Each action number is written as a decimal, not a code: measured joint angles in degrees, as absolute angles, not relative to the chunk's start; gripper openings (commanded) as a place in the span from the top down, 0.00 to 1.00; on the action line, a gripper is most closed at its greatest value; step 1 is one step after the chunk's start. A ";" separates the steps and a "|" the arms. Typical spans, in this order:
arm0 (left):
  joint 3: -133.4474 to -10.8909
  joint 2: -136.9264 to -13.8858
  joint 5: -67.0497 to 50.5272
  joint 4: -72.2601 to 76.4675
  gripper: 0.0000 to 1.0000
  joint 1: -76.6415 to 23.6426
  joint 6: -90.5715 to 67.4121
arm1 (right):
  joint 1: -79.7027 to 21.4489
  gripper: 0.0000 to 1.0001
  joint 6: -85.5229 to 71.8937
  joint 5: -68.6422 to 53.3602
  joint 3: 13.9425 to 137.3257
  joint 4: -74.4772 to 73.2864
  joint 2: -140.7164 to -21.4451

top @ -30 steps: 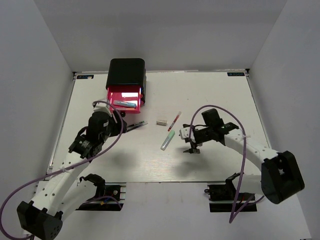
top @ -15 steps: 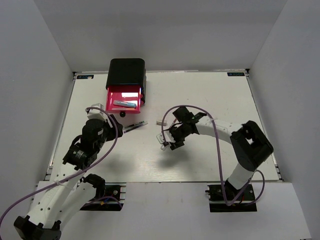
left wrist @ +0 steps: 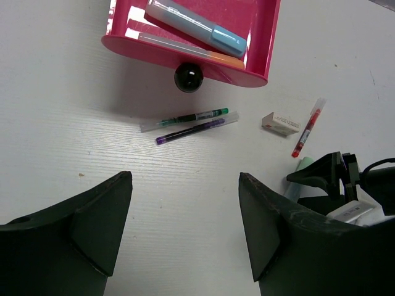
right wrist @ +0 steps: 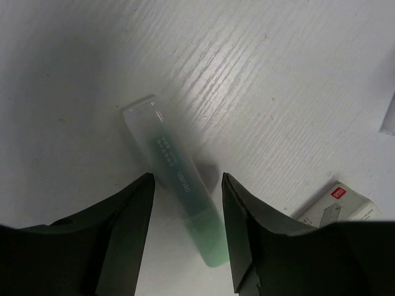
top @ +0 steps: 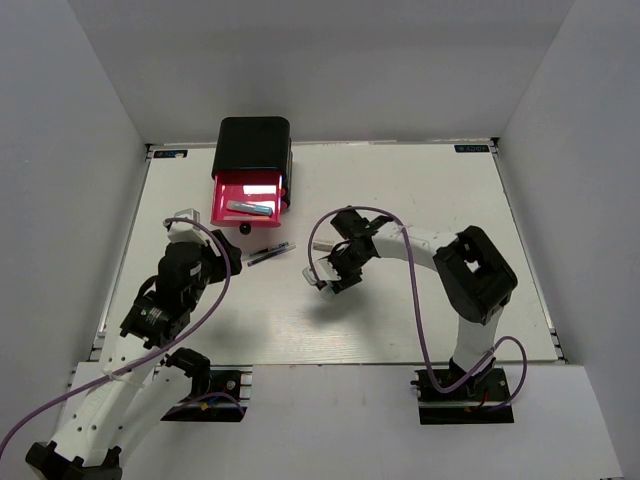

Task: Sort the stationery into containers
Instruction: Pick up the pen from the center of the board.

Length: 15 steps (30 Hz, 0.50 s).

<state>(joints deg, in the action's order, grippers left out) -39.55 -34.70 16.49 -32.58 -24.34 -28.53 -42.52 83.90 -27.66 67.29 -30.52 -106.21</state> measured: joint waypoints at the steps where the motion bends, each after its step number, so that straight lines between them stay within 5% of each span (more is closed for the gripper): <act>1: -39.55 -34.70 16.51 -32.58 0.20 -24.34 -28.56 | -42.57 0.48 84.47 -27.29 68.10 -31.18 -106.72; 15: -39.55 -34.39 16.67 -32.60 0.20 -24.34 -28.53 | -43.86 0.95 87.07 -26.24 72.95 -37.71 -109.69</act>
<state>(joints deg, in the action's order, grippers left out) -39.55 -34.39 16.67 -32.60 -24.34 -28.53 -43.86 87.07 -26.24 72.95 -37.71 -109.69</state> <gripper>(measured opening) 0.796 0.337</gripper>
